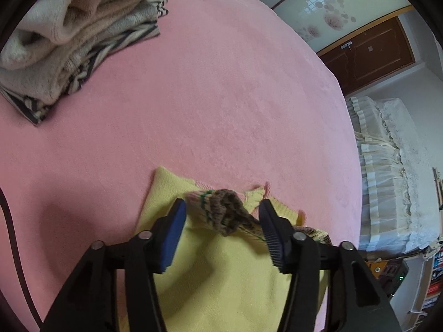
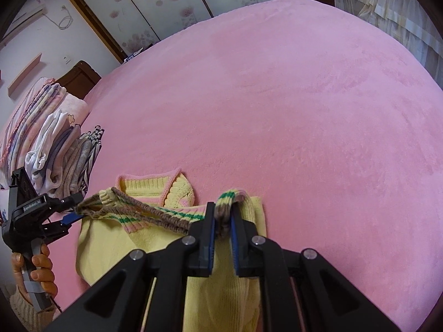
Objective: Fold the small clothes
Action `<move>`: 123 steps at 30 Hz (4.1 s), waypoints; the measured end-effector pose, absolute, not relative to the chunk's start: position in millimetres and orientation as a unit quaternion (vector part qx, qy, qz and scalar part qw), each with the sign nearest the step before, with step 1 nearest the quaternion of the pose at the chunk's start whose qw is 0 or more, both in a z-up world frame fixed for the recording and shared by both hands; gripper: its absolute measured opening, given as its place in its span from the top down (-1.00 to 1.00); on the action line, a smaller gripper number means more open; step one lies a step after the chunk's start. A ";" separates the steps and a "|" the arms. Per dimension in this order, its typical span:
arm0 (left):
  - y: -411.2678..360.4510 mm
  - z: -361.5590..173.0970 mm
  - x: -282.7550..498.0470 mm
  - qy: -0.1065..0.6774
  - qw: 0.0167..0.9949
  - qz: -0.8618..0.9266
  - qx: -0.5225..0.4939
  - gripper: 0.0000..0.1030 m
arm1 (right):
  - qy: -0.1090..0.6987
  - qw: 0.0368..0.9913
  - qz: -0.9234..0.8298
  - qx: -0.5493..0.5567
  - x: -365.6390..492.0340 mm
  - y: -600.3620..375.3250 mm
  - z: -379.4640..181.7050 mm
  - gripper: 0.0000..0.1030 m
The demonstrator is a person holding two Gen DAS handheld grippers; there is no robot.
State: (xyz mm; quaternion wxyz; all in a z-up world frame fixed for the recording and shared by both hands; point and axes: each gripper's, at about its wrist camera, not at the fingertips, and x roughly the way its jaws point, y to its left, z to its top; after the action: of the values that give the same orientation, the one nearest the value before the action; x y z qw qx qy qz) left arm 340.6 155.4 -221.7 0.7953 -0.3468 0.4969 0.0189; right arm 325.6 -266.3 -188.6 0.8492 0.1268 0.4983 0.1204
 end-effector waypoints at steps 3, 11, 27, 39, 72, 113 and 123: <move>155.7 -218.0 341.9 0.493 0.800 0.023 -0.342 -0.15 | 0.487 0.860 0.108 0.112 325.1 -266.7 -181.2 0.57; 161.0 -203.2 337.6 0.485 0.815 0.044 -0.313 -0.21 | 0.460 0.875 0.096 0.115 323.8 -281.4 -157.1 0.40; 55.2 -178.2 308.6 0.450 0.890 -0.033 -0.066 -0.21 | 0.442 0.887 0.135 0.013 296.4 -234.1 -154.8 0.40; 62.7 -235.2 333.0 0.482 0.874 0.036 -0.047 -0.20 | 0.467 0.865 0.183 0.009 296.6 -187.3 -189.1 0.40; 80.1 -233.4 340.2 0.507 0.861 0.020 -0.032 -0.56 | 0.488 0.868 0.092 -0.004 315.4 -226.8 -197.0 0.79; 121.5 -161.5 172.8 0.443 0.873 0.030 -0.204 -0.93 | 0.383 0.902 0.197 0.028 170.6 -173.2 -105.7 0.74; 127.1 -225.4 169.9 0.478 0.829 0.025 -0.290 -0.91 | 0.425 0.885 0.190 0.033 177.5 -170.1 -154.6 0.74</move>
State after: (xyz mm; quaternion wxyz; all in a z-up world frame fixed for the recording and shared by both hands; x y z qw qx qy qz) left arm 169.9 127.1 -225.4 0.8287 -0.2898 0.4782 0.0252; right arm 177.5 -170.1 -154.6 0.8846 0.0325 0.4247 0.1898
